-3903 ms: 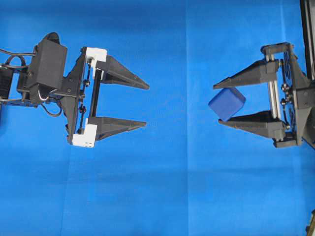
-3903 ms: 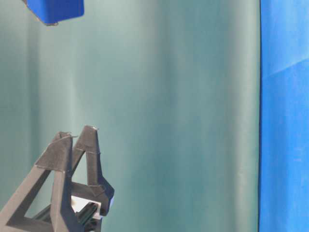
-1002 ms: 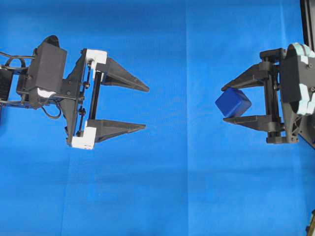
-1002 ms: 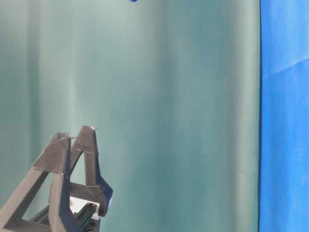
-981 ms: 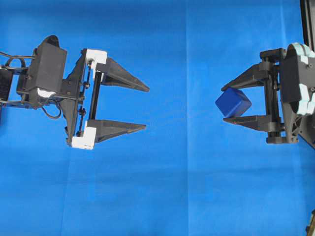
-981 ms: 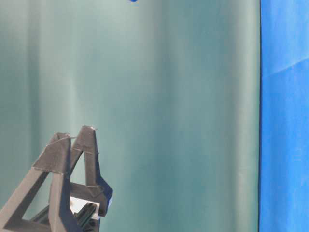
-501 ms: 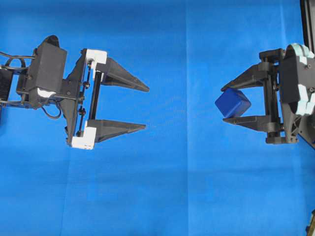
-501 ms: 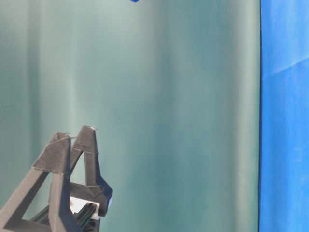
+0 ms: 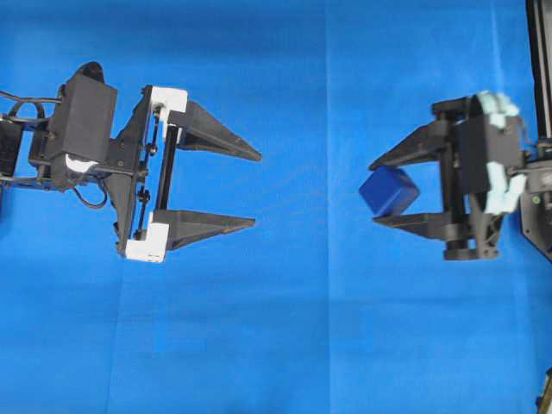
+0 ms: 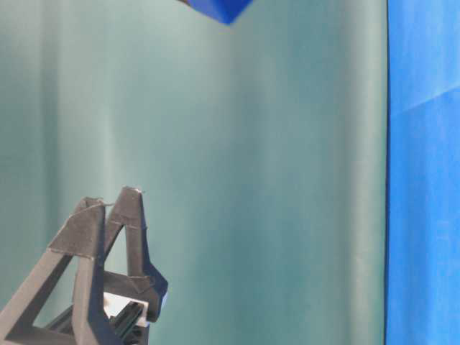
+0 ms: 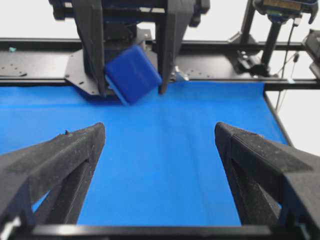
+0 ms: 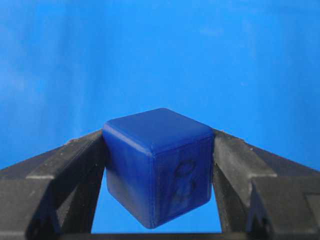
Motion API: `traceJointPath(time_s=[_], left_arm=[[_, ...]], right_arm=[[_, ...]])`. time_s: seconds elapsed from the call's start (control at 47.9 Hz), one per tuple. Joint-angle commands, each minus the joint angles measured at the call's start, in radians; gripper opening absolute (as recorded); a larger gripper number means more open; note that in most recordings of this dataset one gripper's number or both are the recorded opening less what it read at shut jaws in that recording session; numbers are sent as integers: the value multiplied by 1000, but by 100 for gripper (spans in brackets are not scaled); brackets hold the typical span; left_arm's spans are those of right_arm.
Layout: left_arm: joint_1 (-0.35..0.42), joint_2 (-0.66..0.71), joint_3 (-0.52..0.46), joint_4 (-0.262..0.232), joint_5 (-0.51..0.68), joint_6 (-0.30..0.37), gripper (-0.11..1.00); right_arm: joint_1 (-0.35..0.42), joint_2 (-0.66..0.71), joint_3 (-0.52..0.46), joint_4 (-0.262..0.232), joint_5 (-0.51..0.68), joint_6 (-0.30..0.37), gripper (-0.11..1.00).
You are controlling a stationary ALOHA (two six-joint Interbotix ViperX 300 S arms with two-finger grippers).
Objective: Handover the blue block to the right arm after grasping it with the left arm, then place it in the designated position.
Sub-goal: 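Lower the cube with the right gripper toward the table center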
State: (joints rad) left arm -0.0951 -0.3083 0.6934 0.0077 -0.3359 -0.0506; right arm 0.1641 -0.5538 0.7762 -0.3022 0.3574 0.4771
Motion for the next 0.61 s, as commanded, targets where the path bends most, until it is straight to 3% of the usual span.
traceJointPath(time_s=[0.0, 0.584], left_arm=[[-3, -14, -29, 2, -5, -2, 93], [-3, -17, -28, 0, -5, -6, 93]], right_arm=[[3, 31, -20, 0, -43, 0, 45], [-41, 337, -55, 2, -310, 2, 45]])
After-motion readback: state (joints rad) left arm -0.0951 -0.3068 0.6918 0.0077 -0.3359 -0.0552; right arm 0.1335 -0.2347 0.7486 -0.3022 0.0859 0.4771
